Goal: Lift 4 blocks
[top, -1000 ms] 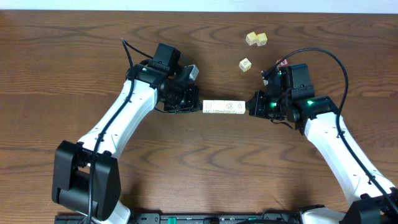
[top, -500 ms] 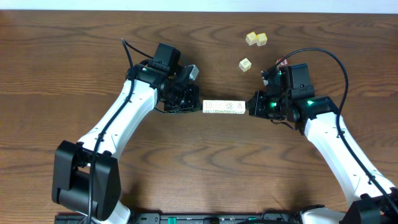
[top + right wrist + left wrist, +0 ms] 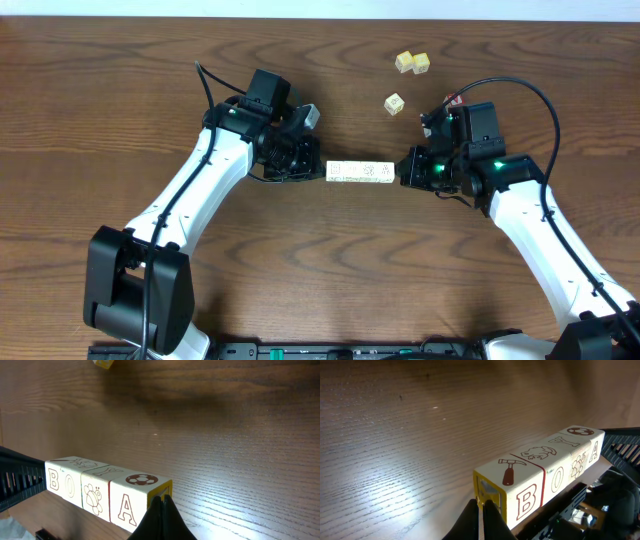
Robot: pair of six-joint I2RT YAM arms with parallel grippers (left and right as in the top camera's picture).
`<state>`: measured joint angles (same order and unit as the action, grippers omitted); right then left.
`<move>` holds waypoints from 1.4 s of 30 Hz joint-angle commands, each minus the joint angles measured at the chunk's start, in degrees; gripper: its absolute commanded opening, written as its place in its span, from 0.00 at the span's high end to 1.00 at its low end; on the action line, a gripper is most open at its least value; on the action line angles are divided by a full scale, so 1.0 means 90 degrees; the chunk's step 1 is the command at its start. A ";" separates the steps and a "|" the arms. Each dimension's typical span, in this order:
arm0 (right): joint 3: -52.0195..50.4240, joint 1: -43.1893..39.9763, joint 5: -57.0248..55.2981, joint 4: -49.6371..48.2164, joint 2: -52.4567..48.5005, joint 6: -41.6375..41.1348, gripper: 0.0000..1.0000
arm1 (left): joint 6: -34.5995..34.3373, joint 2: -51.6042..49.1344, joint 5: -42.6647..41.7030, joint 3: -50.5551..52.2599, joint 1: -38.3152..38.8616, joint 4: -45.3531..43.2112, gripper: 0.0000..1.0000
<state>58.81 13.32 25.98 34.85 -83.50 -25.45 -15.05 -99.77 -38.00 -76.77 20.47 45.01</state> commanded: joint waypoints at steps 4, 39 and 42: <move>0.0146 0.0160 0.0520 -0.0039 0.0124 -0.0078 0.99 | -0.0007 0.0002 -0.0398 0.0017 0.0141 -0.0029 0.93; 0.0146 0.0240 0.0457 -0.0063 0.0121 -0.0435 0.99 | -0.0010 0.0000 -0.0398 0.0017 0.0141 -0.0034 0.93; 0.0143 0.0240 0.0457 -0.0066 0.0121 -0.0481 0.99 | -0.0029 0.0000 -0.0398 0.0017 0.0141 -0.0034 0.93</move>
<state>58.81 13.47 25.65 34.72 -83.50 -28.47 -15.05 -99.77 -38.00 -76.77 20.47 44.99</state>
